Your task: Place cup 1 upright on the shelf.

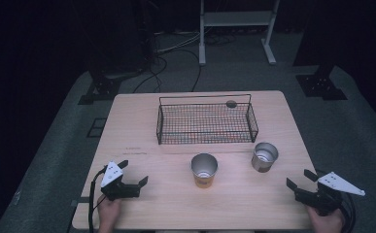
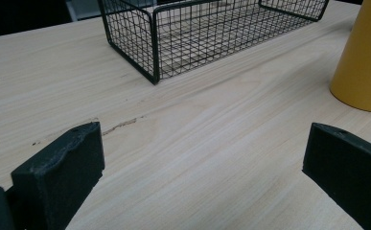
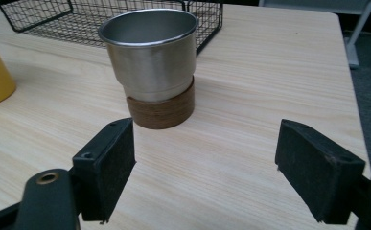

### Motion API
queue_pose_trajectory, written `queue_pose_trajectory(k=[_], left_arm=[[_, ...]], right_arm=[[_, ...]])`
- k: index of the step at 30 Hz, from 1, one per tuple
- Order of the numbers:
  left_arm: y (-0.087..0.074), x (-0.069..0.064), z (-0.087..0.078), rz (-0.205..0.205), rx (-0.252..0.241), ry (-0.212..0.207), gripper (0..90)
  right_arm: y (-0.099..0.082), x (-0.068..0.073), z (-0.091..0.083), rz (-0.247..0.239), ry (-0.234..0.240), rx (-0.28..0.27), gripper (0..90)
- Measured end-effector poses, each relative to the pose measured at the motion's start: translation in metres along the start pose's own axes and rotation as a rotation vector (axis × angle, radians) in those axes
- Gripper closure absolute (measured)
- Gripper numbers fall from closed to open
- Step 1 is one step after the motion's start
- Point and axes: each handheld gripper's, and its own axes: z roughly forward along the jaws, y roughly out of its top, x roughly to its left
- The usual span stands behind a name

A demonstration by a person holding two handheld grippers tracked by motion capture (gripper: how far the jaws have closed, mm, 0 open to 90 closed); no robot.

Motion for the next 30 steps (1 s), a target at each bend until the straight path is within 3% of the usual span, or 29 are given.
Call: queue_pose_trajectory(k=[20,30], left_arm=[[0.000,0.000,0.000,0.001,-0.011,-0.007,0.0],[0.000,-0.001,-0.001,0.002,-0.014,-0.006,0.0]], right_arm=[[0.011,0.020,0.011,-0.041,0.080,0.036,12.3],[0.026,0.030,0.032,-0.078,0.116,0.088,3.2]])
